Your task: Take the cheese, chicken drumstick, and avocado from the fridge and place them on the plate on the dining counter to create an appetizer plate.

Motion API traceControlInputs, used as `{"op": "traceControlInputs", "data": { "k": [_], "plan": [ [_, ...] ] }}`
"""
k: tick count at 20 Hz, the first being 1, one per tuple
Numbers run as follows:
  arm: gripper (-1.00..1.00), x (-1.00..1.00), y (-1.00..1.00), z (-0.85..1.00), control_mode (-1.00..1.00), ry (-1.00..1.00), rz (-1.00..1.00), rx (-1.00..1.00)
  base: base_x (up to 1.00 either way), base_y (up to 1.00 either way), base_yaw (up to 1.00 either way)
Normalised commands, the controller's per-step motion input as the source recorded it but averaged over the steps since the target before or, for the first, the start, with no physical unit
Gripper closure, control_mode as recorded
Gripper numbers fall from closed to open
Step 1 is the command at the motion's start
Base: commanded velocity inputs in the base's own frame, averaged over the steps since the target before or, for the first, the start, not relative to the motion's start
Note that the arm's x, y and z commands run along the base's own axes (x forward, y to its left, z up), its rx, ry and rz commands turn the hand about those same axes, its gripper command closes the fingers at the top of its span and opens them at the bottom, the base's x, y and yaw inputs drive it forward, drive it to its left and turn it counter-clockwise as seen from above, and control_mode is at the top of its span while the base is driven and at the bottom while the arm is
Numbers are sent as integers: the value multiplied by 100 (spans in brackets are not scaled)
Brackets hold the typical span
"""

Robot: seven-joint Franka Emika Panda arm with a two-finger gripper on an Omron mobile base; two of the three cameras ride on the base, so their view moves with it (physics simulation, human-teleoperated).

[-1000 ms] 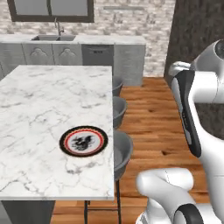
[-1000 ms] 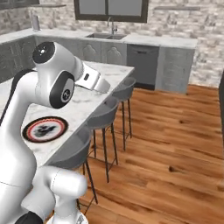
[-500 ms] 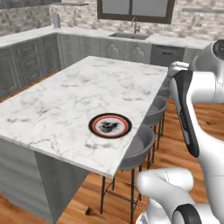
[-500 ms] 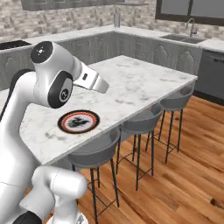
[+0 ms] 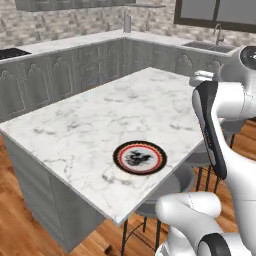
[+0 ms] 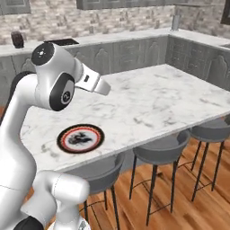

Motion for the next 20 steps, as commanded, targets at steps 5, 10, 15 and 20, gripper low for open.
{"op": "traceControlInputs", "data": {
  "k": [5, 10, 15, 20],
  "plan": [
    [100, 0, 0, 0, 100, 0, 0, 0, 83, -45, 47],
    [100, 0, 0, 0, 100, 0, 0, 0, 34, -17, 56],
    [100, 0, 0, 0, 100, 0, 0, 0, 27, -29, 61],
    [100, 0, 0, 0, 100, 0, 0, 0, 17, -18, 55]
  ]
}}
